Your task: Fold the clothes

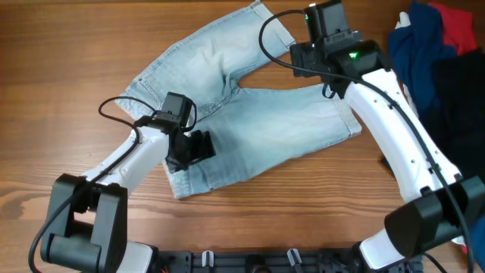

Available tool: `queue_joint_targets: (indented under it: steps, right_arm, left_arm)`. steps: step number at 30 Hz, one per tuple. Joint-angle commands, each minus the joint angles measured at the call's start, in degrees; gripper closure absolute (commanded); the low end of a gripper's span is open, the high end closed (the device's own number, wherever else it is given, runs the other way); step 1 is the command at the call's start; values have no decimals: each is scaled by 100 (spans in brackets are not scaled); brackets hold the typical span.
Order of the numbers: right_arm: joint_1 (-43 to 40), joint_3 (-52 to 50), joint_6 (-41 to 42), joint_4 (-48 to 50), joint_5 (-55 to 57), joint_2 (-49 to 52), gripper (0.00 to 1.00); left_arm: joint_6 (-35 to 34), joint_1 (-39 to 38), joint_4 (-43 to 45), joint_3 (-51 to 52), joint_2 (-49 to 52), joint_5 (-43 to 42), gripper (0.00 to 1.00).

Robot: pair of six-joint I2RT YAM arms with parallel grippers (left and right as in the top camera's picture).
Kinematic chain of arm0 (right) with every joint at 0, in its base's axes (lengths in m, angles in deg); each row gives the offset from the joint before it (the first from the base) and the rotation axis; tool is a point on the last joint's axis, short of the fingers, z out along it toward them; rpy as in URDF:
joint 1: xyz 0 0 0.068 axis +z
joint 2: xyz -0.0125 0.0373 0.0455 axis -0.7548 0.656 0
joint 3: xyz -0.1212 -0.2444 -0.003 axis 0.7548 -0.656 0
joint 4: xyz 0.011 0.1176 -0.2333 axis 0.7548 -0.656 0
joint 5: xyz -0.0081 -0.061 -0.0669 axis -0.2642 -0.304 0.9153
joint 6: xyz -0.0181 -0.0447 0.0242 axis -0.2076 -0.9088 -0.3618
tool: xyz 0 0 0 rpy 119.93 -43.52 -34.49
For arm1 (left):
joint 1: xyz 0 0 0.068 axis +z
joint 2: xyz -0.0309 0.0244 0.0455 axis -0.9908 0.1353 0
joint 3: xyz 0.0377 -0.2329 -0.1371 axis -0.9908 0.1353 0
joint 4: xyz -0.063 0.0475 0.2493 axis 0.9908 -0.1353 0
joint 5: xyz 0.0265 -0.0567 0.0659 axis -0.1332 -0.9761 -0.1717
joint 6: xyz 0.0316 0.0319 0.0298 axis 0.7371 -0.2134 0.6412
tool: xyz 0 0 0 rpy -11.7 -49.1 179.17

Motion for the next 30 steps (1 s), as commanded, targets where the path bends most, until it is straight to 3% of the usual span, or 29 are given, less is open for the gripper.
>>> queue_joint_targets:
  steps: [1, 17, 20, 23, 30]
  right_arm:
    - [-24, 17, 267, -98, -81, -144, 0]
    - [-24, 17, 365, -540, -1283, -142, 0]
    - [-24, 17, 356, -719, -1700, -142, 0]
    - [-22, 15, 4, -990, -2503, -133, 0]
    - [-22, 9, -142, -1139, -2568, -131, 0]
  left_arm:
    - [-162, 595, -260, 168, 236, 953, 17]
    - [157, 3209, -9, -90, 236, 1668, 12]
    - [170, 3534, -7, -262, 236, 1182, 7]
    - [612, 3620, -33, -507, 199, 225, 0]
    - [614, 3488, -81, -785, -459, 109, 0]
